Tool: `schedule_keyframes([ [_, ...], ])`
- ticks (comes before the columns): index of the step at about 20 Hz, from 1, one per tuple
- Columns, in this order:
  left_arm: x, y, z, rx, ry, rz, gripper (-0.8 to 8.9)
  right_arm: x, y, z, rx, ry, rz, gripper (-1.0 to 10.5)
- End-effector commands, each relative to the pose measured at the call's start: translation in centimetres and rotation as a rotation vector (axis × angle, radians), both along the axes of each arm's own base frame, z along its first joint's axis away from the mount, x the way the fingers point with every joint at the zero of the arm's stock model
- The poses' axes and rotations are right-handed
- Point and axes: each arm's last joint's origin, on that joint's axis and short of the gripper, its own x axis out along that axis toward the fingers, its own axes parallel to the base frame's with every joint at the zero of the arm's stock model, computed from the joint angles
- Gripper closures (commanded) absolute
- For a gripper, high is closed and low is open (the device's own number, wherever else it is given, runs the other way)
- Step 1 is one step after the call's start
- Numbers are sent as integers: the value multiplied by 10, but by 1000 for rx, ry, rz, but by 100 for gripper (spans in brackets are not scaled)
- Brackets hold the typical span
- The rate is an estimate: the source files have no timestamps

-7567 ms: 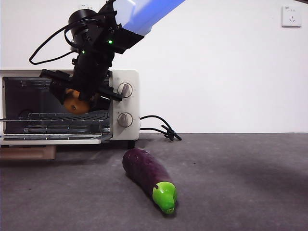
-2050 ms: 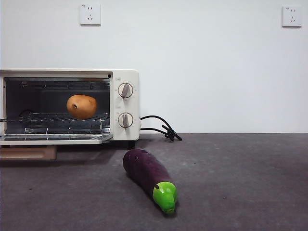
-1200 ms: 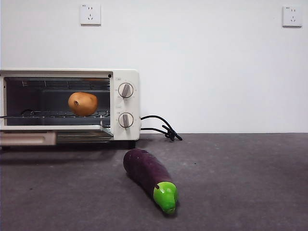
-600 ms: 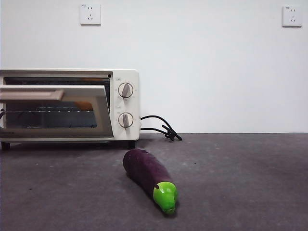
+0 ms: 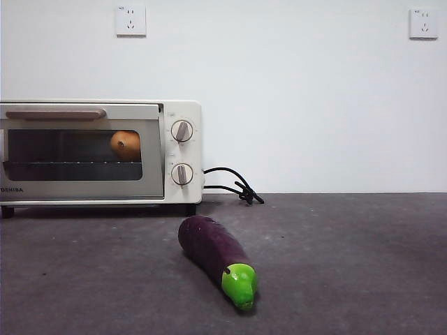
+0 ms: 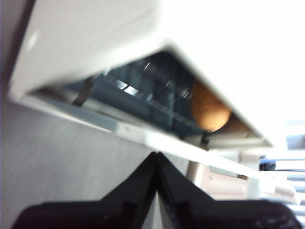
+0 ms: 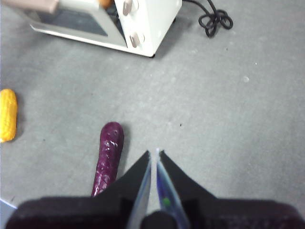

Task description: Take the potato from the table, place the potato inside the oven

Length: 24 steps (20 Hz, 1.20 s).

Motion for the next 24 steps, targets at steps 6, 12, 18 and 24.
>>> schedule_keyframes([
  [6, 15, -15, 5, -26, -13, 53, 822, -1, -1, -5, -25, 27, -1, 917],
  [12, -3, -39, 22, 11, 3, -53, 822, -2, -2, -7, -24, 58, -28, 915],
  [18, -64, -82, 93, 250, -211, -190, 818, -3, -3, -8, -41, 64, -38, 915],
  [24, -144, -129, 146, 461, -363, -207, 818, -3, -4, -8, -45, 59, -46, 915],
])
